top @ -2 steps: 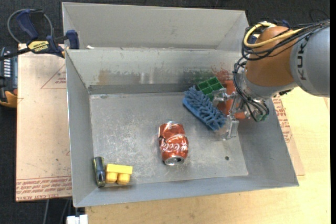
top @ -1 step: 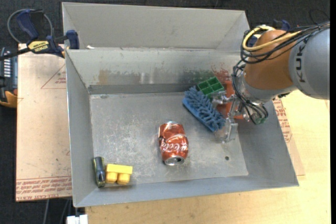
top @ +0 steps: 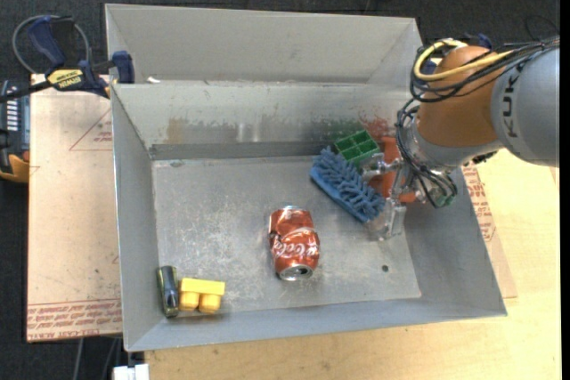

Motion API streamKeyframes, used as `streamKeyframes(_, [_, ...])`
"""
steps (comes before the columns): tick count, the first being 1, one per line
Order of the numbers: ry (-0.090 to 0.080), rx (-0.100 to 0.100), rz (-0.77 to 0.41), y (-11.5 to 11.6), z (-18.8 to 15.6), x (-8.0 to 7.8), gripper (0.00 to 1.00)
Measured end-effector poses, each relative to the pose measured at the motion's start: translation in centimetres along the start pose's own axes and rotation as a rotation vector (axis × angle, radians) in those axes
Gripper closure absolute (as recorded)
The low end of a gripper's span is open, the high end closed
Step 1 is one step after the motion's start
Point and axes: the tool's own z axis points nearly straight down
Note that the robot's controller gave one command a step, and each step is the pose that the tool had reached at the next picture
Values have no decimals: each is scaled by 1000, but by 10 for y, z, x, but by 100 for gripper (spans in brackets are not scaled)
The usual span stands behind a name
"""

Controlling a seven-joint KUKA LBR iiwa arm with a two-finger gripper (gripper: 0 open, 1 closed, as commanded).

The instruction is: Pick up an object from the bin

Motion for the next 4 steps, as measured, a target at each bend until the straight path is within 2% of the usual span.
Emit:
streamKeyframes(1, [-25,1,25,1,4,-16,0])
streamKeyframes(2, [28,3,476,20,9,-32,0])
streamKeyframes(3, [9,-7,90,1,7,-38,0])
streamKeyframes(4, [39,10,662,41,9,-38,0])
